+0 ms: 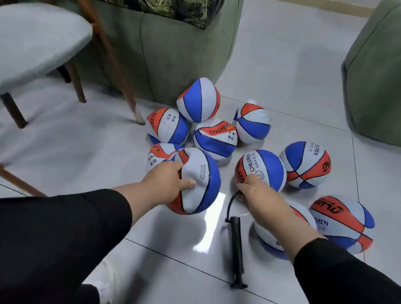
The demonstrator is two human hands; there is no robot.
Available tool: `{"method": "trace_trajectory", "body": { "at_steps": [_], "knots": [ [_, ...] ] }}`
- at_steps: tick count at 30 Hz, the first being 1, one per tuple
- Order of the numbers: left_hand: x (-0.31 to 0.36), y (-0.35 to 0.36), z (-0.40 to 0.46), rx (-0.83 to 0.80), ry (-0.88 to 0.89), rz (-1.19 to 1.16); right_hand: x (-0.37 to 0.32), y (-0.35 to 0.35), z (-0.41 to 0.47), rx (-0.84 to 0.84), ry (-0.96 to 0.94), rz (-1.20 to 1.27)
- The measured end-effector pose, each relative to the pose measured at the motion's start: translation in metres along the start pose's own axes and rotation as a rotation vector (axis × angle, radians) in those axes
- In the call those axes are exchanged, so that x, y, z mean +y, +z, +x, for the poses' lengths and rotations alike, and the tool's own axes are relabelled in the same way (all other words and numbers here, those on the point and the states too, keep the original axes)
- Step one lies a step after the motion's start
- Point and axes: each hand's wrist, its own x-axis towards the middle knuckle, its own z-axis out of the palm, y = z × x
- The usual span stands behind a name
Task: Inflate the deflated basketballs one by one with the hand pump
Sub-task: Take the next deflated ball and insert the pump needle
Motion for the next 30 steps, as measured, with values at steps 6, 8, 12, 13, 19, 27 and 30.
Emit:
{"method": "trace_trajectory", "body": {
  "at_steps": [6,8,12,13,19,27,30],
  "knots": [
    [-0.021,0.036,0.001,0.038,-0.088,-0.211,0.000,0.015,0.004,0.115,-0.015,0.186],
    [-0.024,0.044,0.000,0.054,-0.108,-0.294,-0.005,0.018,0.003,0.204,0.009,0.286],
    [-0.028,0.053,0.000,0.095,-0.111,-0.404,-0.020,0.018,0.008,0.419,0.179,0.623],
    [-0.029,0.054,0.001,0.098,-0.109,-0.413,-0.023,0.019,0.011,0.443,0.252,0.729],
    [-0.034,0.067,0.007,0.085,-0.102,-0.471,-0.024,0.027,0.027,0.541,0.526,1.106],
    [-0.038,0.085,0.017,0.039,-0.089,-0.433,-0.018,0.044,0.037,0.250,0.338,1.123],
    [-0.039,0.086,0.020,0.077,-0.057,-0.424,-0.015,0.048,0.042,0.308,0.327,1.167]
  ]
}}
